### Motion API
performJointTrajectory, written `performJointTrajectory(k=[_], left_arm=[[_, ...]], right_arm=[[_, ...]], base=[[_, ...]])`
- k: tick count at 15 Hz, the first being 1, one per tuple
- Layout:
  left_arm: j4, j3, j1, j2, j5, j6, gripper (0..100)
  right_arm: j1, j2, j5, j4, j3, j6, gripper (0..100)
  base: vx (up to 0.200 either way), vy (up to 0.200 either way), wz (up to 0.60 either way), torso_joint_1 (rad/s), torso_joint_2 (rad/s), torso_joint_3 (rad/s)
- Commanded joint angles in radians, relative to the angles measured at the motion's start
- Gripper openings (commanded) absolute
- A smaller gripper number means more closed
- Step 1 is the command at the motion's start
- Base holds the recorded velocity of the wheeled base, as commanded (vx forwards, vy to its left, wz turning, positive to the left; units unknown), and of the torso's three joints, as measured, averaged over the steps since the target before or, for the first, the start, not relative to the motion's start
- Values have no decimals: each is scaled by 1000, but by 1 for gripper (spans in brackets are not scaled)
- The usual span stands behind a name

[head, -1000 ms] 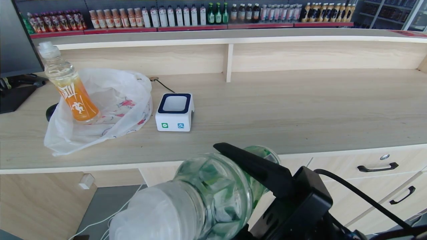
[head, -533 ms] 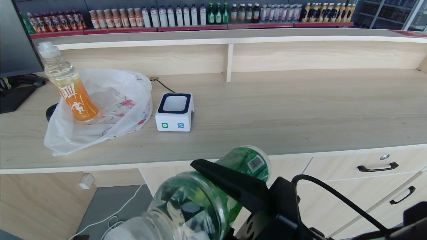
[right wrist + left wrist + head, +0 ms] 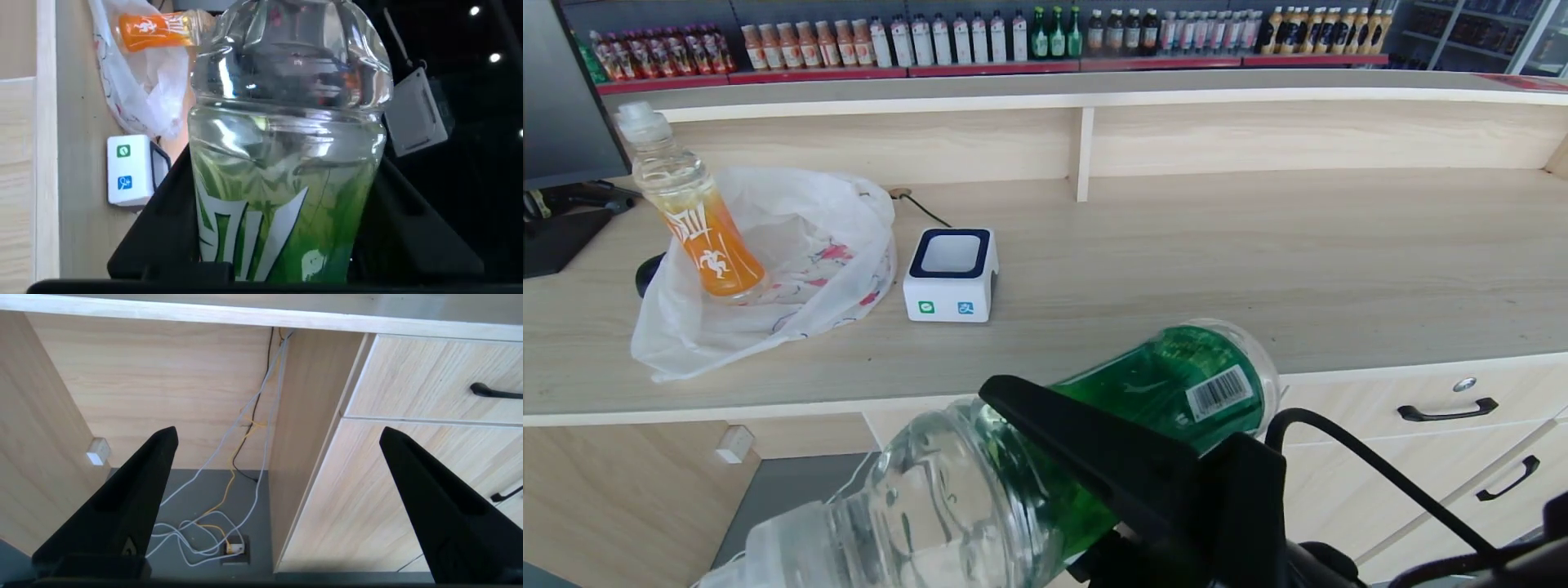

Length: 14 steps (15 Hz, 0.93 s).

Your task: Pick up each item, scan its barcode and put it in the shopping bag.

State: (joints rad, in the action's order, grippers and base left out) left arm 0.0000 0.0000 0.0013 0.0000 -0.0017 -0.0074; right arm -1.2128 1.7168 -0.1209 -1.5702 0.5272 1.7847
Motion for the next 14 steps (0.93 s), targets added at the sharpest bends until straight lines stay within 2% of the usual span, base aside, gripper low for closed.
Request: performJointTrajectory(k=[1,7,14], left_arm=[[0,0,0,0,0,0,100],[0,0,0,0,0,0,100],[0,0,0,0,0,0,100]], right_arm=[[-1,-6,0,-1,17,36,0],[-2,-16,1,-1,28,145,0],[-8,-16,0,-1,40,145,0]], base=[[0,0,0,0,0,0],[0,0,0,0,0,0],[0,0,0,0,0,0]])
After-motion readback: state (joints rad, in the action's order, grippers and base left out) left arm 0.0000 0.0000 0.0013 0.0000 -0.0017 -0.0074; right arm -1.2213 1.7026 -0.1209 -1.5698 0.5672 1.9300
